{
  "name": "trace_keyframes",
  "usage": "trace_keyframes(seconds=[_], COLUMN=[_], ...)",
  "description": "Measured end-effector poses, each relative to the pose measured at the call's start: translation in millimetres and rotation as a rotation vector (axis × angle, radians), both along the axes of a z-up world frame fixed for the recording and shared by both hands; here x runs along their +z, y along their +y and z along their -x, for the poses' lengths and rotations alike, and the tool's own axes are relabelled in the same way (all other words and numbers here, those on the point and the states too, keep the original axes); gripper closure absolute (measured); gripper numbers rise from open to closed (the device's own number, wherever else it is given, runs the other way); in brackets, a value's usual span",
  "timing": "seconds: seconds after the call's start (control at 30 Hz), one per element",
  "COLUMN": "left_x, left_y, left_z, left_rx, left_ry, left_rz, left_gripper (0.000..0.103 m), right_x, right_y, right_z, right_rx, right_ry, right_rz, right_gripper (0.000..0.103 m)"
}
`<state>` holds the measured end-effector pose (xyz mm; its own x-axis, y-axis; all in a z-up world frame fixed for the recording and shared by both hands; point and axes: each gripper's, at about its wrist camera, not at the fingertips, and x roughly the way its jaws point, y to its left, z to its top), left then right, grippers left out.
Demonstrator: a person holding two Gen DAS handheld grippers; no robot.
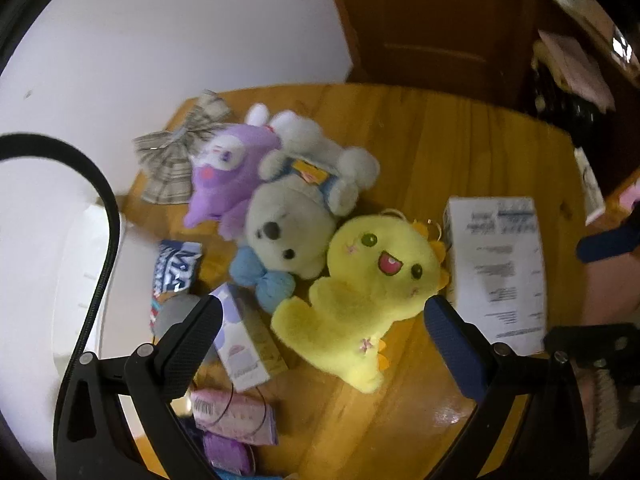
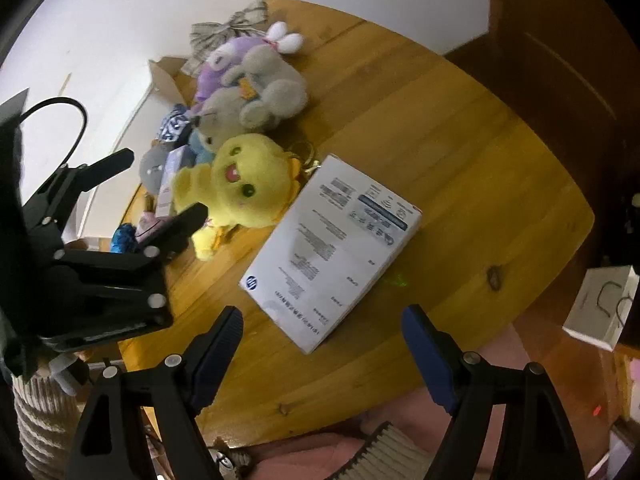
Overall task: Organize objects
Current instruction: 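Grasp the yellow plush chick with the left gripper while the right gripper grasps the white HP box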
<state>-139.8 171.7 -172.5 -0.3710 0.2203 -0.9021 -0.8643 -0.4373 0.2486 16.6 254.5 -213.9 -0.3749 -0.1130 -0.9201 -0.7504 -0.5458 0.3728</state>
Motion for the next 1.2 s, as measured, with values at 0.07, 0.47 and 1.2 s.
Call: trace_keyframes(seconds=[0.07, 0.47, 1.2], left_x=[-10, -35, -28], left_y=[4, 6, -53], left_z=[4, 10, -10], left_rx=[-0.018, -0.017, 0.263], left_ry=[-0.013, -0.108, -0.181], left_rz=[0.023, -0.018, -0.143], left_gripper=[0.002, 0.046, 0.054], right_x=[-3, -16, -37], right_y=[2, 12, 31], right_z=[0, 10, 36], right_rx=[-0.011, -0.087, -0.263], right_ry=[-0.006, -0.026, -0.149], right_rz=[0.006, 0.037, 0.025], right_gripper=[0.021, 0.021, 0.021])
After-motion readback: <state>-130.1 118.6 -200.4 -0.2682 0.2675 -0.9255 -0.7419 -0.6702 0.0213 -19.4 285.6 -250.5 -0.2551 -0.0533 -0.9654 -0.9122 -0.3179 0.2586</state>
